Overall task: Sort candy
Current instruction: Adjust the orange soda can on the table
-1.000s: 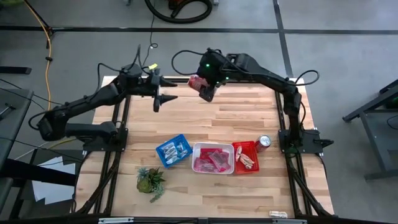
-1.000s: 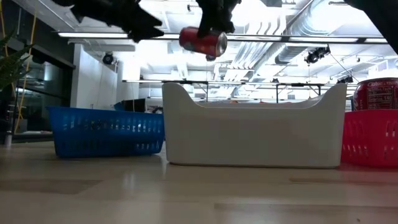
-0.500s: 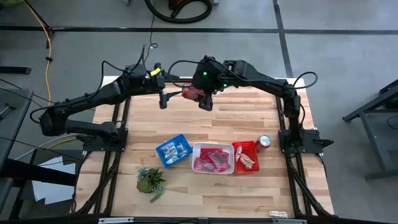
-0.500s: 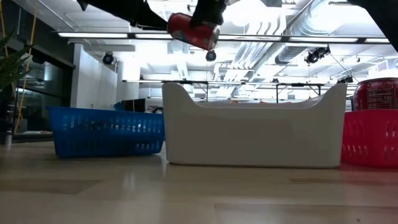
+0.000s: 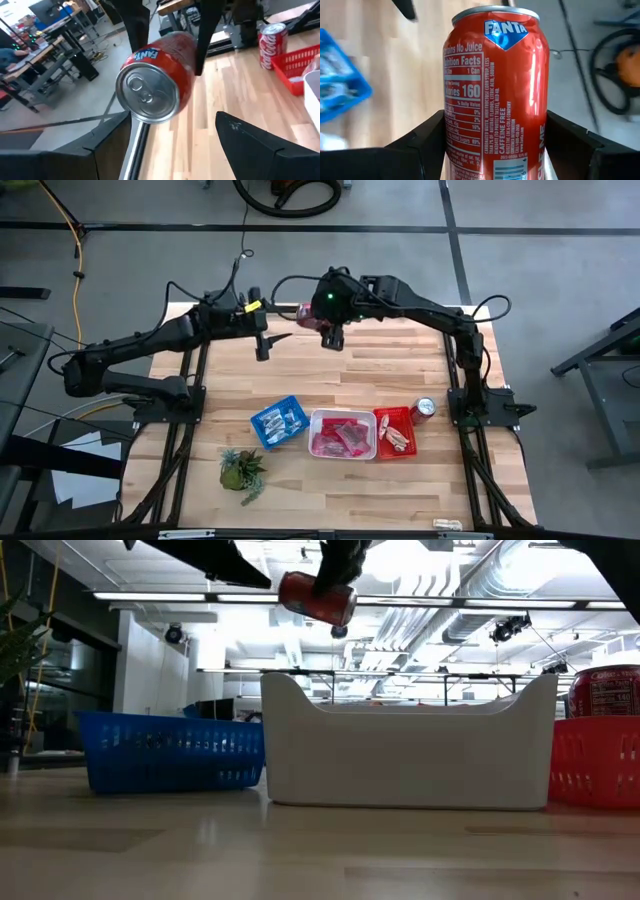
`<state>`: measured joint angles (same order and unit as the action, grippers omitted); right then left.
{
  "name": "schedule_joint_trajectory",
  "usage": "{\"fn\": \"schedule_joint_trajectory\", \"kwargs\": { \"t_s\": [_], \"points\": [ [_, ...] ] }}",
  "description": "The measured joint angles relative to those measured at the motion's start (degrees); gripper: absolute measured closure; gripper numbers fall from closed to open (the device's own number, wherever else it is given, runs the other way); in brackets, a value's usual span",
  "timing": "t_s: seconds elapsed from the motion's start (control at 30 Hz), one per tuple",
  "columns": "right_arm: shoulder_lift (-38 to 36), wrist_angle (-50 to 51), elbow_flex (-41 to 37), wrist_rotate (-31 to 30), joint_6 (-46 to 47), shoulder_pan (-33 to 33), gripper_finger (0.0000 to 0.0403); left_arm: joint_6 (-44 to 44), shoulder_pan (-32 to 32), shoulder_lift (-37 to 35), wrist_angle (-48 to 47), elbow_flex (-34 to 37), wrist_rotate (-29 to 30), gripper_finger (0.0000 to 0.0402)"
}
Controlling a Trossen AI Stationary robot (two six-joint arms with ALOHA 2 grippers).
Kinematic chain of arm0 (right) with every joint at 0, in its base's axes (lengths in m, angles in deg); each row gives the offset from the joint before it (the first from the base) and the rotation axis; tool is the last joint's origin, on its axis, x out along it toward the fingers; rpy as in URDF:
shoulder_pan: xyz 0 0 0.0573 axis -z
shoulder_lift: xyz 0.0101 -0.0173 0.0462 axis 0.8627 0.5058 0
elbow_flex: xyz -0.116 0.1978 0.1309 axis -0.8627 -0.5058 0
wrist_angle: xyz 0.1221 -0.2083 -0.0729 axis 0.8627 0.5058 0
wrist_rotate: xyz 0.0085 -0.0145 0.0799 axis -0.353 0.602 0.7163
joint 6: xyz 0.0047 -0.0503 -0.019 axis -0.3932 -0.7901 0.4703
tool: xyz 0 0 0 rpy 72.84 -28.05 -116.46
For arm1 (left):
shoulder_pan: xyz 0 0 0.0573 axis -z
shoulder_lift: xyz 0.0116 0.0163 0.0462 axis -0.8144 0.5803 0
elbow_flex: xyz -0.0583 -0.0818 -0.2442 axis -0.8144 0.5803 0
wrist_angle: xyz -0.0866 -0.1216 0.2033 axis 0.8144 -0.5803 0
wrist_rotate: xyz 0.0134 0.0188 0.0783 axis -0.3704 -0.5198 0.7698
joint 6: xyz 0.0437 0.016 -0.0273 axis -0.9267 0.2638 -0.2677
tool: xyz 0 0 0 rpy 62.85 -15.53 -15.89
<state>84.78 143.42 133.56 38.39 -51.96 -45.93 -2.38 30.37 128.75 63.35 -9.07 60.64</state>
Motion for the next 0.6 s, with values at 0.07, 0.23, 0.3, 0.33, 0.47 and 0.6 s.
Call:
{"fn": "schedule_joint_trajectory", "kwargs": {
  "t_s": [0.07,0.23,0.3,0.33,0.47,0.6],
  "points": [
    [0.0,0.0,0.0,-2.3,-0.9,-0.2,0.0143,-0.8,-0.1,0.0,-0.5,0.0,-1.2,0.0123],
    [0.0,-0.1,0.0,-2.2,-0.4,-0.3,0.0143,-3.9,0.4,0.3,-1.9,0.0,0.0,0.0123],
    [0.0,-0.6,0.0,-2.0,-0.2,-0.4,0.0143,-3.8,0.1,0.8,-0.7,0.0,1.1,0.0123],
    [0.0,-1.1,0.0,-1.9,-0.2,-0.5,0.0143,-3.7,0.0,1.1,0.0,0.0,1.3,0.0123],
    [0.3,-2.7,0.0,-1.7,-0.1,-1.5,0.0143,-3.5,-0.5,2.4,3.0,0.0,2.0,0.0123],
    [0.3,-2.8,0.0,-2.1,-0.2,-2.5,0.0143,-3.9,-0.5,3.8,3.9,0.1,2.6,0.0123]
  ]
}}
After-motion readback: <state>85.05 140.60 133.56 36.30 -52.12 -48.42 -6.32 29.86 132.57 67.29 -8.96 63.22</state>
